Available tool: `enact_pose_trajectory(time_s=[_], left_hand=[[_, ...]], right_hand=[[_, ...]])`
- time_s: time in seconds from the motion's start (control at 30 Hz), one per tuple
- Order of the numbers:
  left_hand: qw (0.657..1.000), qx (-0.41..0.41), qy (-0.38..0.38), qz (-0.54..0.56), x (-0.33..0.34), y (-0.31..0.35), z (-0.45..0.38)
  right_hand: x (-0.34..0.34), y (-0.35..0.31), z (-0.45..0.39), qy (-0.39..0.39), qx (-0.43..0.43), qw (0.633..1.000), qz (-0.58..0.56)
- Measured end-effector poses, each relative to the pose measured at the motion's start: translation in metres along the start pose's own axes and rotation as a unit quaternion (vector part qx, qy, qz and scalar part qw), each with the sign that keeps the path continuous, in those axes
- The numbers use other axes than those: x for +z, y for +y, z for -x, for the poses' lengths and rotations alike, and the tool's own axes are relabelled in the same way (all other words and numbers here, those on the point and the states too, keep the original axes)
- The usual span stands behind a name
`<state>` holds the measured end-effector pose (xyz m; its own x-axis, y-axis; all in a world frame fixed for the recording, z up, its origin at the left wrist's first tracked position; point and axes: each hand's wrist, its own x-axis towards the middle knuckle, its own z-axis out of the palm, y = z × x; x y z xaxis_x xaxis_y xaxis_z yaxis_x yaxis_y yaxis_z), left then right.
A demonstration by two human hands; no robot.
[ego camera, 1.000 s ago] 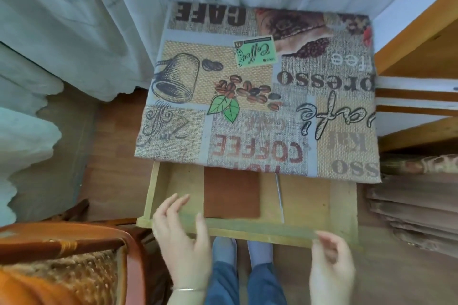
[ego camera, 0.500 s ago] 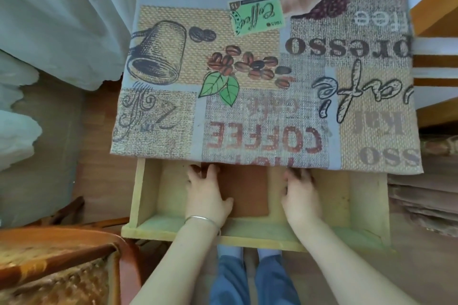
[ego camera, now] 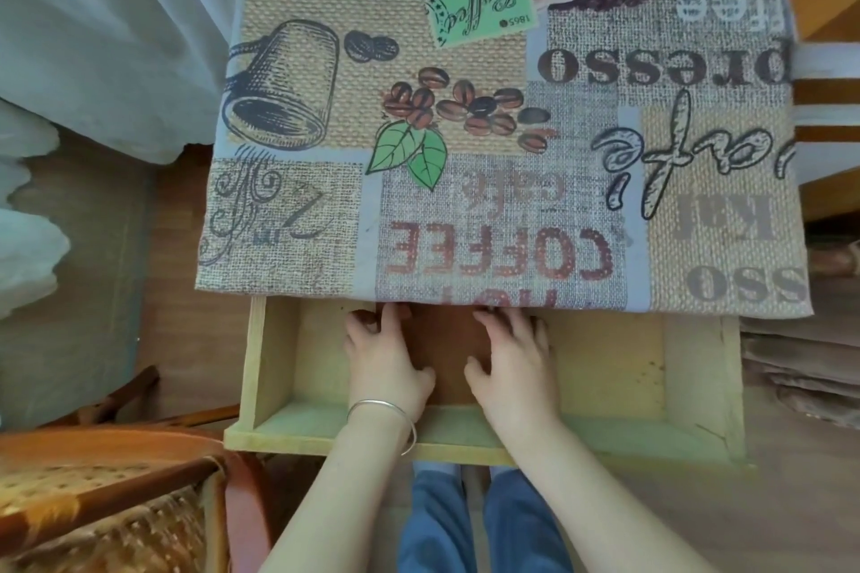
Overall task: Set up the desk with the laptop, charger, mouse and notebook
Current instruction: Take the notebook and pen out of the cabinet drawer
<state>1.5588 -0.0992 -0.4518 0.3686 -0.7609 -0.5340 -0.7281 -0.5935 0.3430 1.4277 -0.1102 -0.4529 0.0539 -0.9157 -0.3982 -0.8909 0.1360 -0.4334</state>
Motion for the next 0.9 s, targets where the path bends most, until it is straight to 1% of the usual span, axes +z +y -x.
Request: enact_pose_trajectory(time_s=[0.1,0.27,0.4,0.53,0.63,0.73,0.9], left_hand=[[1.0,-0.001,-0.002,0.018,0.001,-0.003,0.0],[0.999,0.0,-0.001,0.052,-0.002,-0.003,0.0],[0.997,-0.002,-0.003,0.072,-0.003,-0.002,-0.001],[0.996,0.003,-0.011,0.085,-0.008,-0.003,-0.001],[0.992,0.023,0.0,0.127,-0.016,-0.001,-0.001],[0.988,0.022,0.014,0.153,-0.029,0.005,-0.001],[0.976,-0.011,-0.025,0.217,-0.046,0.013,0.016]], right_hand=[[0.0,-0.001,0.0,-0.044,-0.01,0.999,0.021],[0.007,-0.003,0.002,-0.041,0.011,0.999,-0.024],[0.01,-0.008,0.001,-0.025,0.029,0.999,-0.017],[0.01,-0.01,-0.002,-0.015,0.047,0.998,-0.037],[0.002,-0.009,-0.004,-0.032,0.04,0.996,-0.069],[-0.014,-0.014,-0.005,-0.053,0.035,0.994,-0.088],[-0.039,-0.022,0.011,-0.061,0.027,0.995,-0.069]])
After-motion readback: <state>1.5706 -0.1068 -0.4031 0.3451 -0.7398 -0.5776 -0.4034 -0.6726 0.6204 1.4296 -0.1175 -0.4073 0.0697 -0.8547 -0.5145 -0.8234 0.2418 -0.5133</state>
